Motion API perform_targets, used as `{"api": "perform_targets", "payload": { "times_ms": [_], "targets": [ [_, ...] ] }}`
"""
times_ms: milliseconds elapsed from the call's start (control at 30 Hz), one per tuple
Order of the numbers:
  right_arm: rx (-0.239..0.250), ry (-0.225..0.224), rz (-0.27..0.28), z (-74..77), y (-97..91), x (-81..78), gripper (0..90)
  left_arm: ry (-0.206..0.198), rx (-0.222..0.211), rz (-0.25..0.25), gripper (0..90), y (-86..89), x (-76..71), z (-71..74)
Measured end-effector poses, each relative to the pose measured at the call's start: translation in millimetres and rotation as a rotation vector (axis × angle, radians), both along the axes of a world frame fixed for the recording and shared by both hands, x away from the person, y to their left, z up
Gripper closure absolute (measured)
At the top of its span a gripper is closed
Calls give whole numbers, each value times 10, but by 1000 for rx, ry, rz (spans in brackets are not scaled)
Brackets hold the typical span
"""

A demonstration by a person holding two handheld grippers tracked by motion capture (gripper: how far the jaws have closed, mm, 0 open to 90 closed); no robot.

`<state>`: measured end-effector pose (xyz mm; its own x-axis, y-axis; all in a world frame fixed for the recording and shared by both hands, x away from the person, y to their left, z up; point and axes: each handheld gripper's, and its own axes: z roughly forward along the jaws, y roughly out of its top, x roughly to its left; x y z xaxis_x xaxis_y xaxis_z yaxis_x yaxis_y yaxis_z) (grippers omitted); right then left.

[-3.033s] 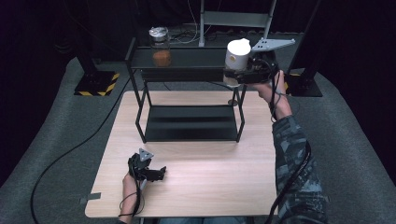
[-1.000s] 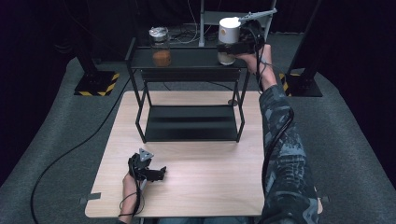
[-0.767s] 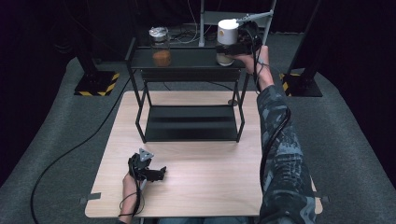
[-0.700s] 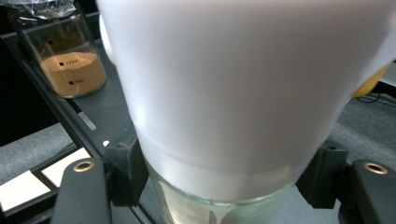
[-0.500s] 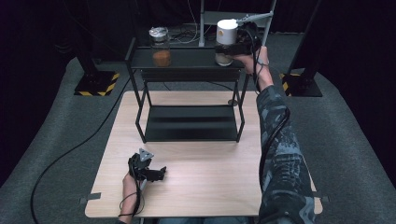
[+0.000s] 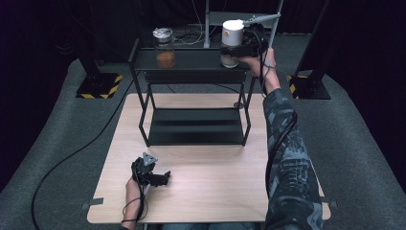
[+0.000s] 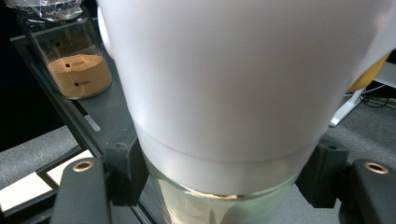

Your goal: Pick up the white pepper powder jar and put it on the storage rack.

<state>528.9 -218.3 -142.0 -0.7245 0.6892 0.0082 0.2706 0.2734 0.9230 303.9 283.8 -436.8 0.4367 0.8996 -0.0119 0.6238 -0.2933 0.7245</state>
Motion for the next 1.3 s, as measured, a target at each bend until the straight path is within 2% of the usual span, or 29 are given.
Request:
{"api": "perform_targets", "payload": {
  "times_ms": [400,667,733,800,1067,1200,1233,1300],
  "targets": [
    [17,8,-2,-18,-13,8,285,0,0,0,13,1,0,1],
    [25,11,-17,-34,-58,-38,145,0,0,-1,13,1,0,1],
    [23,-2,-20,-36,-83,-93,79,0,0,-1,13,1,0,0],
    [35,-14,-17,-49,-140,-155,55,0,0,-1,13,1,0,1],
    [43,-49,17,-135,-366,-469,23,1,1,-2,13,0,1,2],
    [38,-63,30,-257,-461,-658,9,0,1,-1,13,-1,0,1],
    [38,-63,30,-257,-461,-658,9,0,1,-1,13,-1,0,1],
    [42,-73,37,-389,-536,-804,0,0,1,-1,13,-1,-1,0]
  ]
}}
